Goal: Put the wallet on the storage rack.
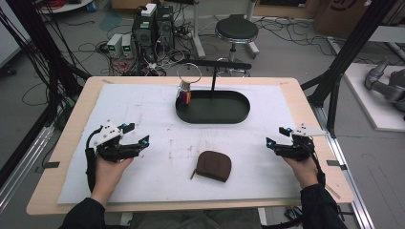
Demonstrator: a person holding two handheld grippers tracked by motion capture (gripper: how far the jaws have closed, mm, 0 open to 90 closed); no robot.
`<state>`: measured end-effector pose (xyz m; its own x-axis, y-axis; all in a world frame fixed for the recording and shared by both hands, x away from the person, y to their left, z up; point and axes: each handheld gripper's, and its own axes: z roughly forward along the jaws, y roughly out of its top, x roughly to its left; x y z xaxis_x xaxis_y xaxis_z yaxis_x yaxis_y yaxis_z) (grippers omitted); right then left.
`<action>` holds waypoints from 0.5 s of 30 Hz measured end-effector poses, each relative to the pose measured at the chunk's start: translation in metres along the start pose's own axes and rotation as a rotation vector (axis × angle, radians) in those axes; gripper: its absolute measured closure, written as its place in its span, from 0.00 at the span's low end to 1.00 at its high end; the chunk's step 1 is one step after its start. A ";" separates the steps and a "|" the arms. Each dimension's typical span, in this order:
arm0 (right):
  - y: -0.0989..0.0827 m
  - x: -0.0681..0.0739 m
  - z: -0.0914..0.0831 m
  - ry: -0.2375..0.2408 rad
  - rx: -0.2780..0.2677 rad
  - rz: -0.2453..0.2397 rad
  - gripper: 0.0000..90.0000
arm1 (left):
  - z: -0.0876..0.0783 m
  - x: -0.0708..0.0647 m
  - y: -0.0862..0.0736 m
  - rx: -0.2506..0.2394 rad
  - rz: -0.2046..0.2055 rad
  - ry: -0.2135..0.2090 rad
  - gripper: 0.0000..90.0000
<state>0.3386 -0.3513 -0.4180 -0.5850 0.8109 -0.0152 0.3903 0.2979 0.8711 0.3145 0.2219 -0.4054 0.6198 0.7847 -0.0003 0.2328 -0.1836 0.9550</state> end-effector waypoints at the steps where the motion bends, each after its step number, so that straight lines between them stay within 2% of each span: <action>1: 0.001 0.002 0.000 0.006 0.000 -0.002 0.30 | 0.000 0.001 -0.001 0.001 -0.006 0.001 0.28; 4: 0.004 0.011 0.002 0.031 -0.004 -0.015 0.30 | -0.002 0.003 -0.002 0.003 -0.014 0.011 0.28; 8: 0.010 0.029 0.009 0.102 -0.005 -0.022 0.31 | -0.002 0.002 -0.001 -0.003 -0.014 0.015 0.29; 9: 0.010 0.029 0.009 0.102 -0.005 -0.022 0.31 | -0.002 0.002 -0.001 -0.002 -0.011 0.015 0.29; 13: 0.014 0.043 0.017 0.147 0.016 -0.042 0.31 | 0.001 0.001 -0.001 0.005 -0.003 0.016 0.29; 14: 0.015 0.050 0.021 0.171 0.023 -0.051 0.31 | 0.001 0.001 -0.001 0.006 -0.006 0.015 0.29; 15: 0.015 0.050 0.021 0.171 0.023 -0.051 0.31 | 0.002 0.001 -0.001 0.007 -0.006 0.014 0.29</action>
<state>0.3300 -0.2954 -0.4157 -0.7162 0.6974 0.0258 0.3714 0.3496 0.8601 0.3164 0.2220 -0.4065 0.6079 0.7940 -0.0014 0.2419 -0.1835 0.9528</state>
